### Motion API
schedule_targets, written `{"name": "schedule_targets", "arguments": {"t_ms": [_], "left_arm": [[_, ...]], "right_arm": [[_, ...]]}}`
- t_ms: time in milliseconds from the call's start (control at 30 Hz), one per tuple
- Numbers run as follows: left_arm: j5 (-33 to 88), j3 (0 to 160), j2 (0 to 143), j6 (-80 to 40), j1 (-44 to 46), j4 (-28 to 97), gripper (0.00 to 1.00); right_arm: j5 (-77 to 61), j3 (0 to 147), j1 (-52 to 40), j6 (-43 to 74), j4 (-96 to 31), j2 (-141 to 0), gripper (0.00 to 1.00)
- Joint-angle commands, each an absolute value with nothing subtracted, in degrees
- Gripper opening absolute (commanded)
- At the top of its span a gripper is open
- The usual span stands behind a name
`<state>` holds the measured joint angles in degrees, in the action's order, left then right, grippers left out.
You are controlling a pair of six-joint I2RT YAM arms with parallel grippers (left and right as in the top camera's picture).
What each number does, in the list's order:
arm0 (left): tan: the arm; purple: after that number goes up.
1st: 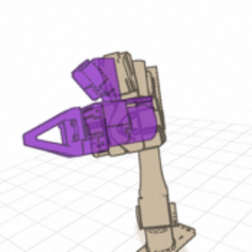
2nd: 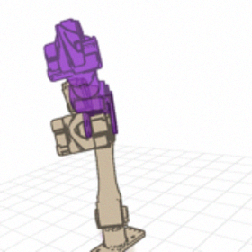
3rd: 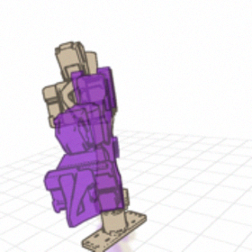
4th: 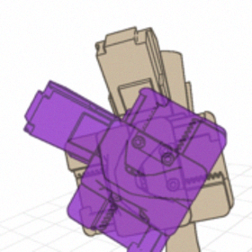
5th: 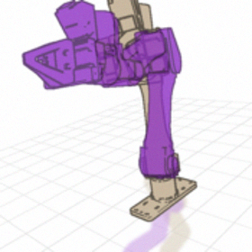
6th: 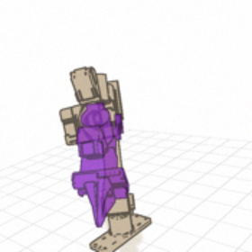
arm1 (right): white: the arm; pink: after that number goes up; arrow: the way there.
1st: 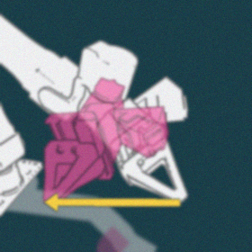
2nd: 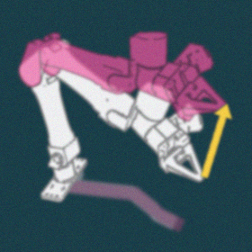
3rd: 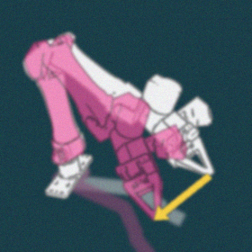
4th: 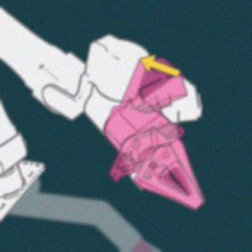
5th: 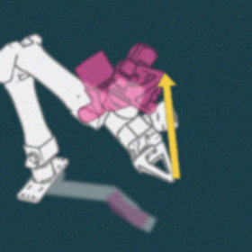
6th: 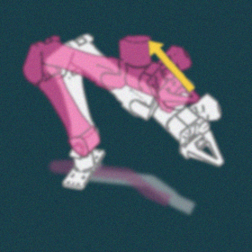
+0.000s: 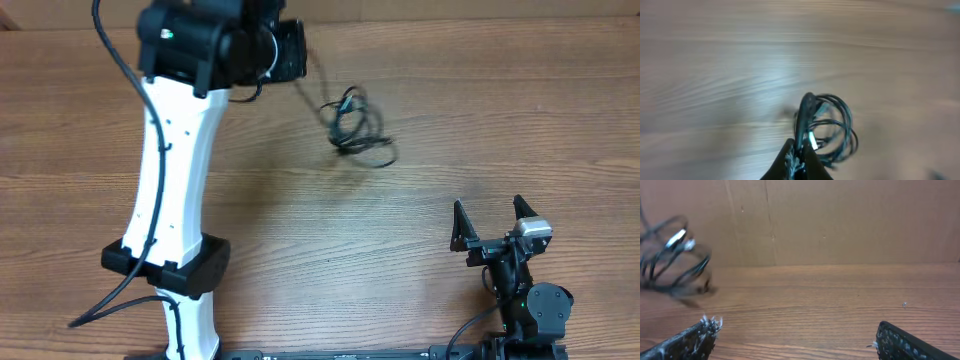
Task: Untangle cables
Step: 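Lift the cable bundle upward with the left gripper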
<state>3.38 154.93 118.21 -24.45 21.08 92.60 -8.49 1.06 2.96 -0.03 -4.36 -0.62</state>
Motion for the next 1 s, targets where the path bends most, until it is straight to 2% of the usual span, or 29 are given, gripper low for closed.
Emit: {"name": "schedule_targets", "arguments": {"t_ms": [0,67,133,233,300,367,500,533,633,667,767,967], "left_arm": [[-16.38,153.73,119.44,-26.65,23.31,93.6,0.04],[-7.86,154.26,118.91,-24.64,23.31,91.68,0.04],[7.05,155.57,117.84,-21.06,22.22,89.08,0.04],[36.1,157.53,116.14,-16.58,18.46,84.71,0.04],[47.83,157.77,115.79,-17.04,15.99,82.04,0.04],[43.05,157.75,115.81,-21.12,14.39,83.48,0.04],[-6.13,157.6,116.42,-30.37,16.16,96.53,0.04],[-11.05,156.9,116.57,-28.69,17.39,96.82,0.04],[-2.11,156.14,116.49,-24.12,19.66,96.62,0.04],[9.08,156.46,116.22,-21.1,19.77,95.92,0.04],[28.32,156.86,115.68,-19.99,18.11,95.35,0.04],[29.67,156.92,114.06,-20.51,17.17,96.79,0.04]], "right_arm": [[-7.73,0.47,3.11,-0.3,-4.14,-0.16,1.0],[-7.73,0.47,3.11,-0.3,-4.14,-0.16,1.0],[-7.7,0.47,3.11,-0.3,-4.14,-0.16,1.0],[-7.7,0.47,3.11,-0.3,-4.14,-0.16,1.0],[-7.7,0.47,3.11,-0.3,-4.14,-0.16,1.0],[-7.73,0.47,3.11,-0.3,-4.14,-0.16,1.0],[-7.73,0.47,3.11,-0.3,-4.14,-0.16,1.0],[-7.73,0.47,3.11,-0.3,-4.14,-0.16,1.0],[-7.7,0.47,3.11,-0.3,-4.14,-0.16,1.0],[-7.73,0.47,3.11,-0.3,-4.14,-0.16,1.0],[-7.73,0.47,3.11,-0.3,-4.14,-0.16,1.0],[-7.7,0.47,3.11,-0.3,-4.14,-0.16,1.0]]}}
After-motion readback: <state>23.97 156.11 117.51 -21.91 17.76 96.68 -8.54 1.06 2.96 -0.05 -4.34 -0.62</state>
